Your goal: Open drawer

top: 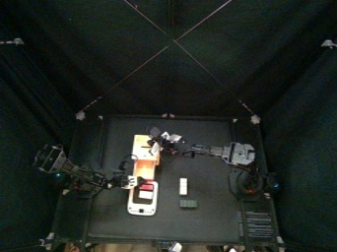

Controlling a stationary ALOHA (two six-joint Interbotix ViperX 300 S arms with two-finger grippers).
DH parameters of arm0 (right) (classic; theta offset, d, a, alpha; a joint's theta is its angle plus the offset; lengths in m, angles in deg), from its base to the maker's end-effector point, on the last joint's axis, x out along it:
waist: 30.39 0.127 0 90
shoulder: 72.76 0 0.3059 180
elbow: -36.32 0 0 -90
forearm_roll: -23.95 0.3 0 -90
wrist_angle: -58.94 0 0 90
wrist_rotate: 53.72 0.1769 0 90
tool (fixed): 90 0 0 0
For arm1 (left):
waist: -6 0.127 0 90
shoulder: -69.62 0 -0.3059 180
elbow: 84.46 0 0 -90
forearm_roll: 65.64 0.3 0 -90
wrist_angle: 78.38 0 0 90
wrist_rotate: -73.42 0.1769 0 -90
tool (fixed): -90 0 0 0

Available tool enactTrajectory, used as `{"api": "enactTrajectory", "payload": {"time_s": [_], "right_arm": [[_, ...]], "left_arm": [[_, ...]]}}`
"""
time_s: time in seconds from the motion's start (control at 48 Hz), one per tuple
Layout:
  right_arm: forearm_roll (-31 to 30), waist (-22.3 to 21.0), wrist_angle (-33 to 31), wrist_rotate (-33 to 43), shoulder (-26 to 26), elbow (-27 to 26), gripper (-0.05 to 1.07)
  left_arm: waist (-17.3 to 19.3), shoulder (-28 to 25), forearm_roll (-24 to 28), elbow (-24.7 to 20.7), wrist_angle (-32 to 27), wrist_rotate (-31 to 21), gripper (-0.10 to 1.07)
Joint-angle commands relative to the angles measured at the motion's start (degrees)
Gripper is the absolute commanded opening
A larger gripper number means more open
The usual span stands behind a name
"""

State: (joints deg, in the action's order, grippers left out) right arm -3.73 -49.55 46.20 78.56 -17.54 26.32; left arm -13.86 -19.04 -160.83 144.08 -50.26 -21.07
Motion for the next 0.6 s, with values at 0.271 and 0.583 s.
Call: {"api": "enactTrajectory", "payload": {"time_s": [0.271,0.583], "right_arm": [[-0.09,-0.18,-0.53,-0.26,0.7,-0.44,0.38],[-0.09,-0.26,-0.53,-0.26,1.05,-0.44,0.38]], "left_arm": [[-0.44,3.96,3.87,0.44,0.97,0.18,0.87],[-0.62,7.38,8.7,0.79,1.14,0.62,0.87]]}}
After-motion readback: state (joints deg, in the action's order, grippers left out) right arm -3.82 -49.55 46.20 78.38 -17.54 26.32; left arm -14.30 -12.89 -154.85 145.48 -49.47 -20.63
